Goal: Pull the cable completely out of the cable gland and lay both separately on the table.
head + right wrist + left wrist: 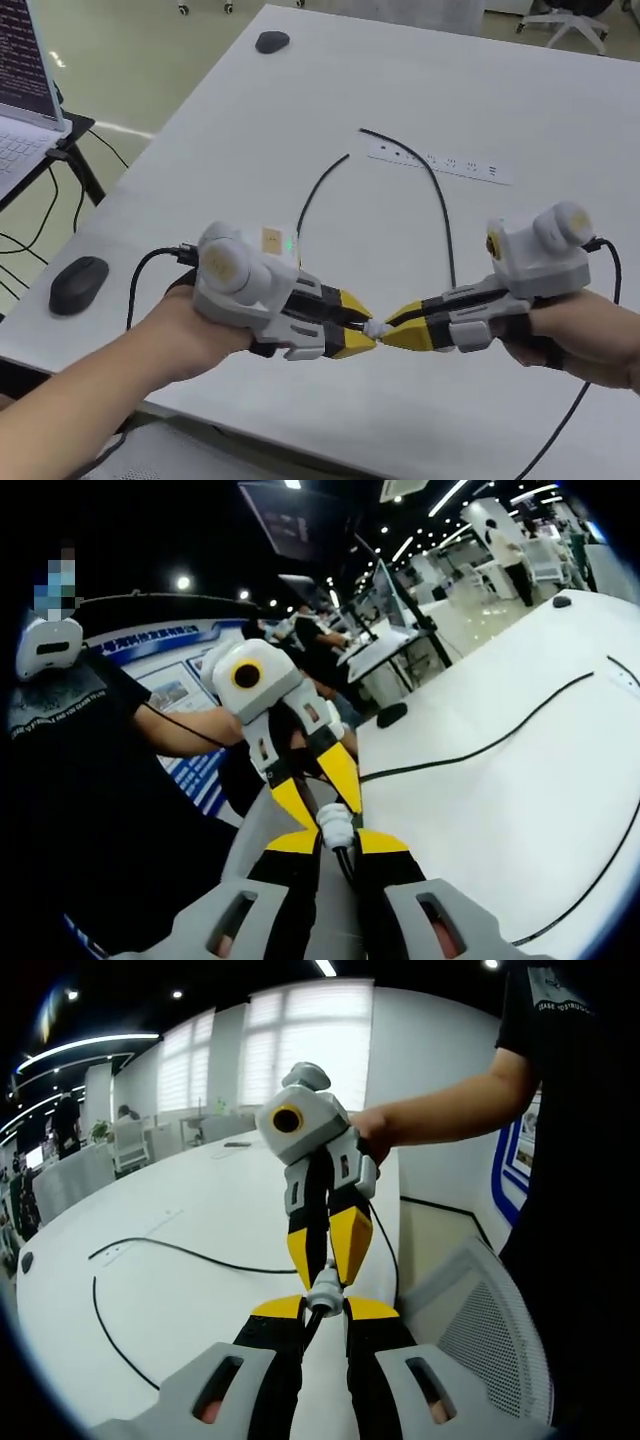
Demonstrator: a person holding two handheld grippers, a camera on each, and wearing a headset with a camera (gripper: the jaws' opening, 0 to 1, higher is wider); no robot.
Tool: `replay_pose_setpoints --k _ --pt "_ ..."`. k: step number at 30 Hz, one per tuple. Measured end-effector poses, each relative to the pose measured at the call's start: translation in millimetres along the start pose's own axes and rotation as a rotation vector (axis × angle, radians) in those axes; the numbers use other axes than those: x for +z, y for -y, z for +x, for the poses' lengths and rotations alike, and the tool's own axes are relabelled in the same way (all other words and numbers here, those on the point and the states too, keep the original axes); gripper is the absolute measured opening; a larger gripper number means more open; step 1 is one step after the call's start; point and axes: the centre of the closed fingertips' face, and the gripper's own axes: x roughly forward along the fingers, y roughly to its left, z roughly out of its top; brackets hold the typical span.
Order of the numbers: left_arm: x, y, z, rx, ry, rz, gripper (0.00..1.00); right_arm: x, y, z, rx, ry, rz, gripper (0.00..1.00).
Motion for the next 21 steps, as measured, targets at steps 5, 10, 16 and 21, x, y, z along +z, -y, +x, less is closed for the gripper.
replay_pose_setpoints --k 5,10,16,21 --pt "-0.2 0.1 0.9 0.0 0.0 -0.018 0.14 -0.6 0.5 -1.3 -0.044 -0.038 -0.105 0.07" --pt "-1.6 -1.3 0.1 -0.004 0.001 -0.056 0.14 -0.7 1.4 -0.7 -0.093 -0.073 -0.213 0.07" --pt "-4.7 -4.6 -2.2 -0.006 -0.003 -0.102 0.14 -0.8 2.3 2.6 -0.199 -0.142 -0.437 0.07" --pt "-1.9 -6.6 -5.7 -0.007 0.016 -0.161 0.14 3.5 1.8 1.5 -0.304 -0.164 -0.644 0.07"
